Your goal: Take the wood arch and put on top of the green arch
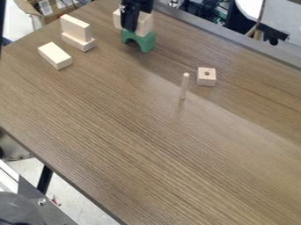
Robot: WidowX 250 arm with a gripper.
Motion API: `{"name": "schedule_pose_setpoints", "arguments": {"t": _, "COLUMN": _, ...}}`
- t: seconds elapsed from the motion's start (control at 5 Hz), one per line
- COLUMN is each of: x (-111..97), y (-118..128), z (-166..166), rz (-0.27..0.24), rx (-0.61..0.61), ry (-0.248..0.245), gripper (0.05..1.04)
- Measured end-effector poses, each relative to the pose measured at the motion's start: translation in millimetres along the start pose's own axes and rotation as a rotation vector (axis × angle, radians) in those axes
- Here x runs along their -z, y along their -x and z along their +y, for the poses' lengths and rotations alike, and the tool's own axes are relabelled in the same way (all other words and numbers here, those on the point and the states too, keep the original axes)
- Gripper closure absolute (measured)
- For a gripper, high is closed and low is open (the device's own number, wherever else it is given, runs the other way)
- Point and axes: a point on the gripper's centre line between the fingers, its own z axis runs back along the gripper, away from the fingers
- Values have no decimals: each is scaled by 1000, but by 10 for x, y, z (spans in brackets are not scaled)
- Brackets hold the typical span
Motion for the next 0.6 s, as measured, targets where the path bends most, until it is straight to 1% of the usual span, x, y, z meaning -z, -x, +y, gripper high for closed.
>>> {"name": "schedule_pose_setpoints", "arguments": {"t": 0.2, "x": -7, "y": -13, "z": -41, "rz": 0, "rx": -7, "ry": -2, "gripper": 462}}
{"name": "schedule_pose_setpoints", "arguments": {"t": 0.4, "x": 34, "y": -12, "z": -60, "rz": -3, "rx": -7, "ry": -13, "gripper": 462}}
{"name": "schedule_pose_setpoints", "arguments": {"t": 0.6, "x": -7, "y": -34, "z": -83, "rz": -9, "rx": -14, "ry": 1, "gripper": 462}}
